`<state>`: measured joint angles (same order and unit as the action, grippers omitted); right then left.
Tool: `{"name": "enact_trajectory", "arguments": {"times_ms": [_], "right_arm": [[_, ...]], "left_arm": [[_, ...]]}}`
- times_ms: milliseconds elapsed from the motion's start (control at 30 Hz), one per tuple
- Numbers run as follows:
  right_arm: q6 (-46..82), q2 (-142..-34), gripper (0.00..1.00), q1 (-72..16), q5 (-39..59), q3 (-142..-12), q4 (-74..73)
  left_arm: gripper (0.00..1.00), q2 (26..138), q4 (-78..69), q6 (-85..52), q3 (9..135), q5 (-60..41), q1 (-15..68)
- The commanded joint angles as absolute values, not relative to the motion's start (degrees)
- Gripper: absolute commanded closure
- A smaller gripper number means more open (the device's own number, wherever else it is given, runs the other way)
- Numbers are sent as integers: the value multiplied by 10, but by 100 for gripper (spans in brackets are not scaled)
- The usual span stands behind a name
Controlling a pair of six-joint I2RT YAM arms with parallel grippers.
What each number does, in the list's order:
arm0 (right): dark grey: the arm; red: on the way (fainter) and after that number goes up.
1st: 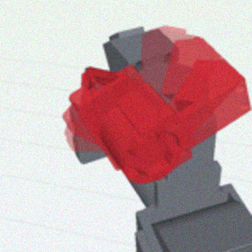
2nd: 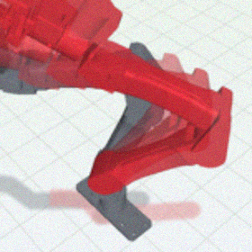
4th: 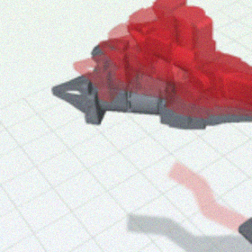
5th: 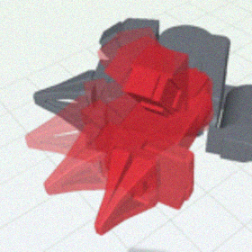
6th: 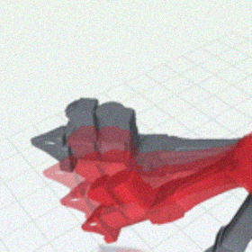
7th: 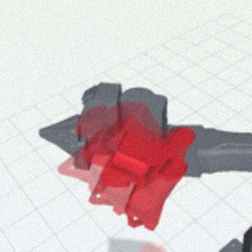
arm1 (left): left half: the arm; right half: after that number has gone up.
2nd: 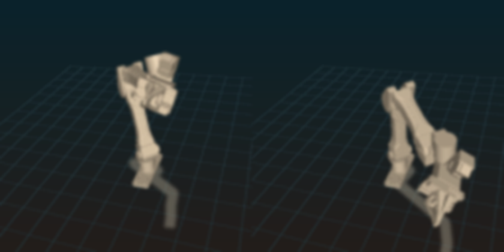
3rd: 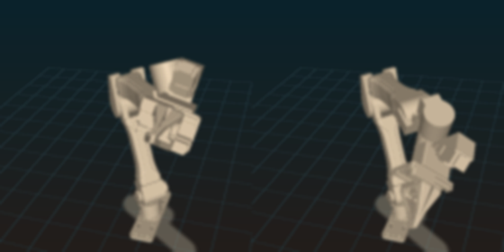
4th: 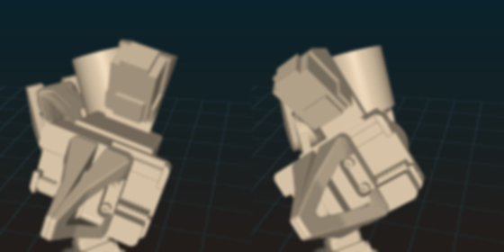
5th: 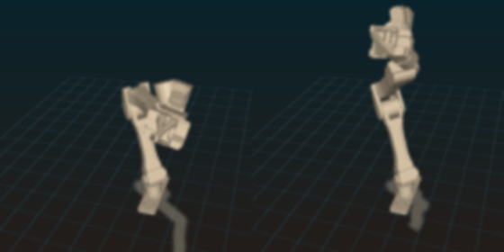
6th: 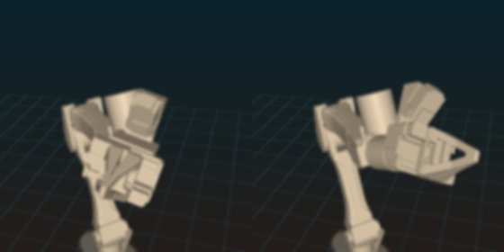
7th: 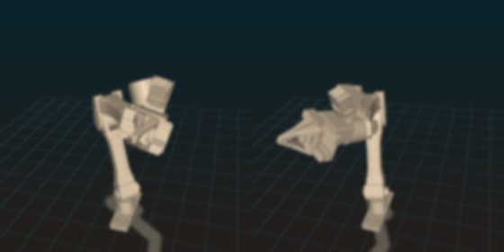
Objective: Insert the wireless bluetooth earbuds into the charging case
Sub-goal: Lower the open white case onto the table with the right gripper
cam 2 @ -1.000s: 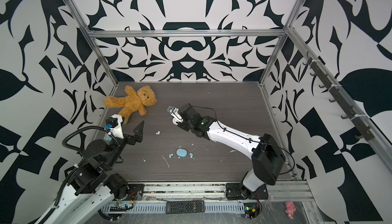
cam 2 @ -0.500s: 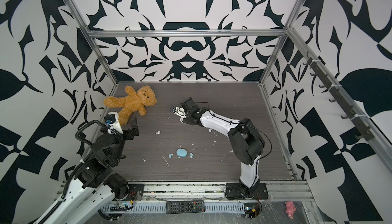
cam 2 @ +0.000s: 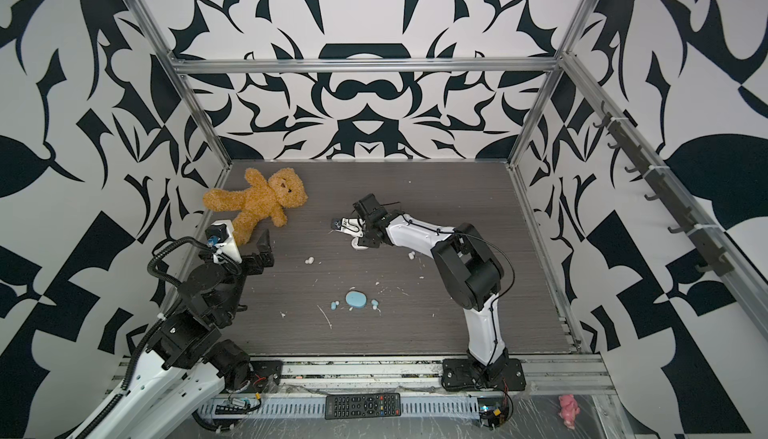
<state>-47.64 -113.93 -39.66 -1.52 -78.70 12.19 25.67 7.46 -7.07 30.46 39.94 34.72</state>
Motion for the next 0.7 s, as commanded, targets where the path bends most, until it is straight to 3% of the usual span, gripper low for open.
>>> {"name": "enact_trajectory", "arguments": {"times_ms": [0, 433, 667], "right_arm": [[-483, -1133, 100, -396, 2, -807, 117], [-476, -1141, 100, -395, 12, -807, 120], [-473, -1140, 93, -396, 19, -805, 124]], "left_arm": [[1, 251, 56, -73, 293, 394, 345], [1, 259, 52, -70, 291, 382, 345], [1, 260, 52, -71, 291, 380, 345]]}}
